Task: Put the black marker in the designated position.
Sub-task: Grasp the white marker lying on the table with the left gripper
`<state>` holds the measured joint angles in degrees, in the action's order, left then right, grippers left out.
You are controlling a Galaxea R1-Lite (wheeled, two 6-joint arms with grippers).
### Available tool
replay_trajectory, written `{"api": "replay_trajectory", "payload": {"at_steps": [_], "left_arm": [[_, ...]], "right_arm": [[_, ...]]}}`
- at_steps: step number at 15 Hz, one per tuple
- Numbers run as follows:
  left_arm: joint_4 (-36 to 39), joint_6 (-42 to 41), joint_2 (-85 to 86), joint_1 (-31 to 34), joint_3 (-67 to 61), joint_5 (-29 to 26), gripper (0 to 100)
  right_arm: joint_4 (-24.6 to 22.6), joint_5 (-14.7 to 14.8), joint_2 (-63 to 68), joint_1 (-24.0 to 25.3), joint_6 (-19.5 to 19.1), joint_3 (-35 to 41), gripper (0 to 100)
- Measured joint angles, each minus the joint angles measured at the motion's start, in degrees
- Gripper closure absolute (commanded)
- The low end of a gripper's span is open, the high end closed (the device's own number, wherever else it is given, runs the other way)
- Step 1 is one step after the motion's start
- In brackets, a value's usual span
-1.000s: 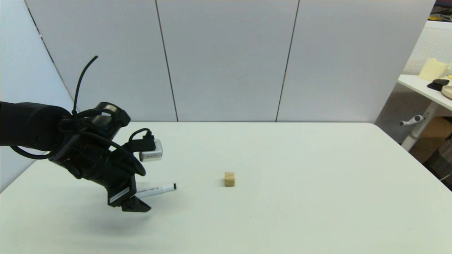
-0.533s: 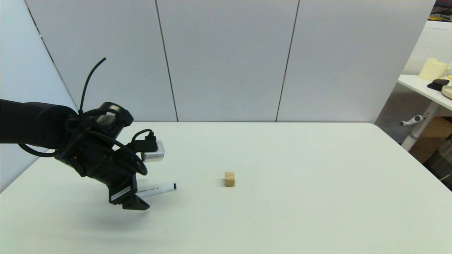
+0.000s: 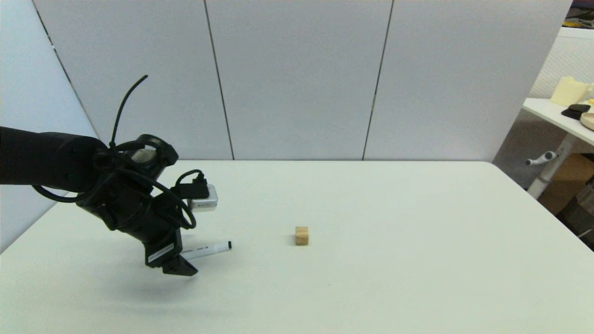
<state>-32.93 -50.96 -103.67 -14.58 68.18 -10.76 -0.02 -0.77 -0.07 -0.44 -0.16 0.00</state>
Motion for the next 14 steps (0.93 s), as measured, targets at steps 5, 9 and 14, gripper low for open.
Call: {"api": "replay_trajectory", "payload": {"at_steps": [5,9,14], "left_arm": [[-3.49,-0.20,-1.23,-0.27,1.27,0.27,0],[-3.47,-0.23,-2.06,-0.41,1.46,0.29,0],[-3.49,-0.26,-2.76,-0.77,2.07,0.62,0]], "right_arm": [[-0.05,0.00,0.00,-0.02,0.02,0.00,0],[-0.05,0.00,0.00,-0.02,0.00,0.00,0],[-0.05,0.02,0.00,-0.02,0.02,0.00,0]]}}
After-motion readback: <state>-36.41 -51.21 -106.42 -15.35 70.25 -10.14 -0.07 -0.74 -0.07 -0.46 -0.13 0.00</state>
